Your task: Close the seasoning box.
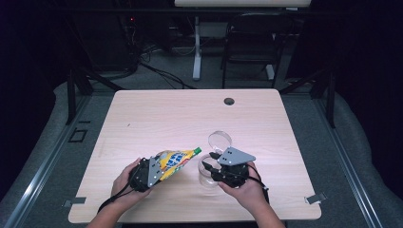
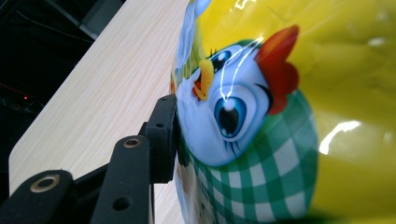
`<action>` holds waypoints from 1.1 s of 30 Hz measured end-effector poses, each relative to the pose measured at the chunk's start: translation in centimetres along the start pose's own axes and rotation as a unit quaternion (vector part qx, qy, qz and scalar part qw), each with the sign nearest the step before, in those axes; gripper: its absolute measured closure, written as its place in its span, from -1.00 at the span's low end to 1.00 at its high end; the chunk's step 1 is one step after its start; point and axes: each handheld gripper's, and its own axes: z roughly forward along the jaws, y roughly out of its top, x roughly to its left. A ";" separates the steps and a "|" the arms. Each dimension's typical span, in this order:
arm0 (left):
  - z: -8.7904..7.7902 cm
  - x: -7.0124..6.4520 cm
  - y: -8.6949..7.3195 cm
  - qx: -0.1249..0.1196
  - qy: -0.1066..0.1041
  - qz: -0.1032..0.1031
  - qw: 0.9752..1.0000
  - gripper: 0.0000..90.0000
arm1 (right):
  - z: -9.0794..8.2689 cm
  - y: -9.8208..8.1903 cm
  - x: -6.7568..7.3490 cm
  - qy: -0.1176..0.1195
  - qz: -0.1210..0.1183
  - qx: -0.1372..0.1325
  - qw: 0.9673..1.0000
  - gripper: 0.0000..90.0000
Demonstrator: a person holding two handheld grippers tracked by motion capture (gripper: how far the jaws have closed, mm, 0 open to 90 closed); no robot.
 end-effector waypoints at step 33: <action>-1.4 0.2 2.9 0.011 0.072 0.112 0.991 0.27 | -1.5 1.0 0.4 -0.009 -0.010 -0.028 1.000 0.25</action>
